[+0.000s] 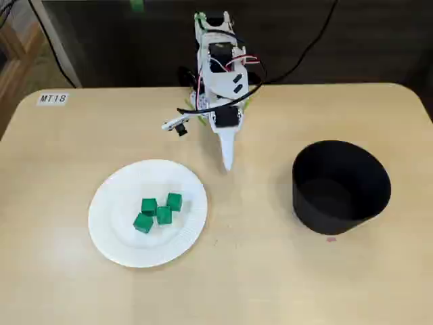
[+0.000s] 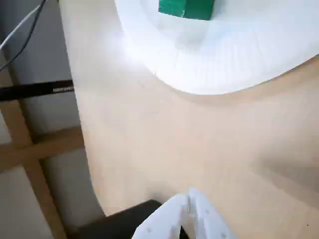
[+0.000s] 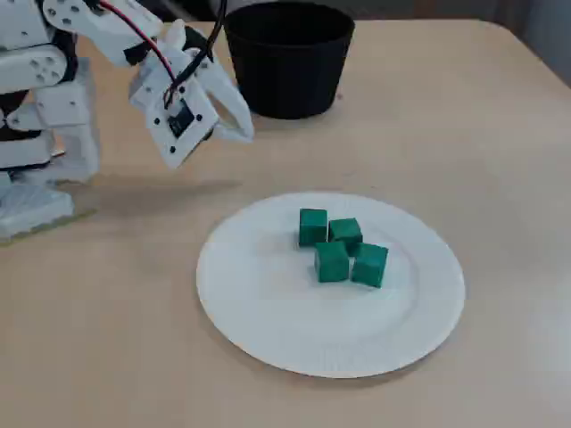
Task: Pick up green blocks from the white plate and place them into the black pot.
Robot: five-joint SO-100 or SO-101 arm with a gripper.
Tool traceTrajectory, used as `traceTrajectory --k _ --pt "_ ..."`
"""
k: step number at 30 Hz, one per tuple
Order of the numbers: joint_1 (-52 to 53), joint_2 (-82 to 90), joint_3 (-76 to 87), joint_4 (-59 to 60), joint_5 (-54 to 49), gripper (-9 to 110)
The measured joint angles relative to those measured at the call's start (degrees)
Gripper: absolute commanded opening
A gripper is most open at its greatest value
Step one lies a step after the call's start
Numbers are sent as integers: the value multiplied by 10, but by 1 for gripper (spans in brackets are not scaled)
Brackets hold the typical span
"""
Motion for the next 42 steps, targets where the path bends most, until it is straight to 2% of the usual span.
traceTrajectory --k 2,4,6,9,12,26,42 --pt "8 -4 -3 7 9 -2" --pt "79 -77 -64 81 80 -2" --pt "190 -225 -207 222 229 -2" --pt "243 -475 -469 369 456 -2" --pt "251 -591 -646 397 539 -2" --pt "260 -629 -697 417 569 -2" --pt "290 -831 -786 428 528 -2"
